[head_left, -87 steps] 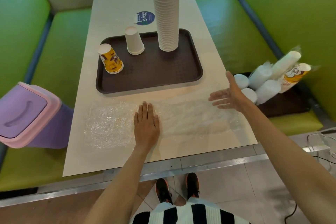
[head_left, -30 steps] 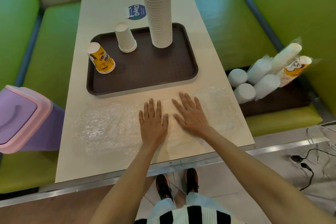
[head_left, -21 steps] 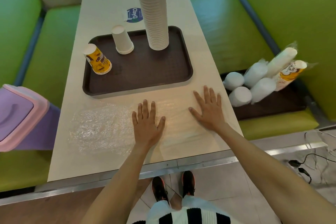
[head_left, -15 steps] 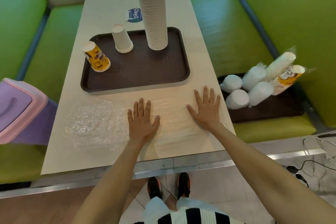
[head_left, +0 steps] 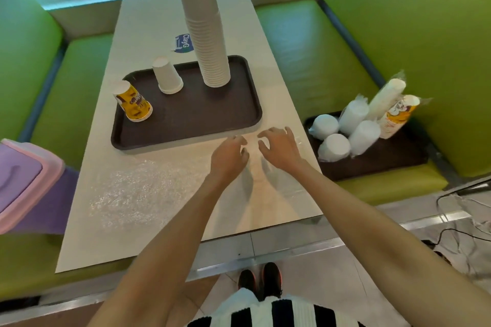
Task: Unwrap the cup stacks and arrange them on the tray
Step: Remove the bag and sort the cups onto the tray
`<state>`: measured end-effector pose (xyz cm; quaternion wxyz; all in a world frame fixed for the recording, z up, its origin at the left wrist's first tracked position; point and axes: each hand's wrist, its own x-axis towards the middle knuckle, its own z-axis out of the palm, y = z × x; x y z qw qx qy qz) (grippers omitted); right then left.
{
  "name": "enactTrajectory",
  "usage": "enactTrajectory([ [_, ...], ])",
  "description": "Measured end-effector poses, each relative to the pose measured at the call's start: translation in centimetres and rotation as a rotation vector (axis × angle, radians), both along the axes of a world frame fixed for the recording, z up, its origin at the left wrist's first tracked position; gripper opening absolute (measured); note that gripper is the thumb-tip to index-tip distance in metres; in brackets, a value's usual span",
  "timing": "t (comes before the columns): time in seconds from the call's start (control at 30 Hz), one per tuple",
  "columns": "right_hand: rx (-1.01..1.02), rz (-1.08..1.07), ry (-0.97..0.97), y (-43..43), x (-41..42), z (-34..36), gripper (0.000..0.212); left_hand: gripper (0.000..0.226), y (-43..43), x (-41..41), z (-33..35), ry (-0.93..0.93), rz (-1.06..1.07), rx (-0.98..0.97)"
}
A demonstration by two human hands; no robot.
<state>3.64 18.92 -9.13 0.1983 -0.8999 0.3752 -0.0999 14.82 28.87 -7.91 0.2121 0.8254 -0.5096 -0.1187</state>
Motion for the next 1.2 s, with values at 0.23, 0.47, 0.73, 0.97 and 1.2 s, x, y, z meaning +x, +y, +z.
enactTrajectory([
  [0.23,0.057,-0.164,-0.18,-1.7,-2.4,2.1,0.027,0.029,-4.4,-1.3,2.1,0.014,-0.192,-0.017],
  [0.47,0.107,-0.424,-0.27,-6.7,-8.8,2.9,0.023,0.03,-9.7,-7.8,4.0,0.039,-0.345,-0.012],
  [0.73,0.163,-0.611,-0.36,-16.7,-20.4,2.1,0.021,0.028,-20.5,-17.2,3.0,0.051,-0.42,-0.012],
  [0.97,0.326,-0.779,-0.391,-28.8,-32.4,-0.7,0.027,0.032,-31.8,-26.8,0.9,0.114,-0.386,0.053],
  [1.2,0.709,-0.853,-0.427,-38.5,-36.3,-5.9,0.041,0.051,-41.3,-32.0,-3.0,0.083,-0.381,0.174],
])
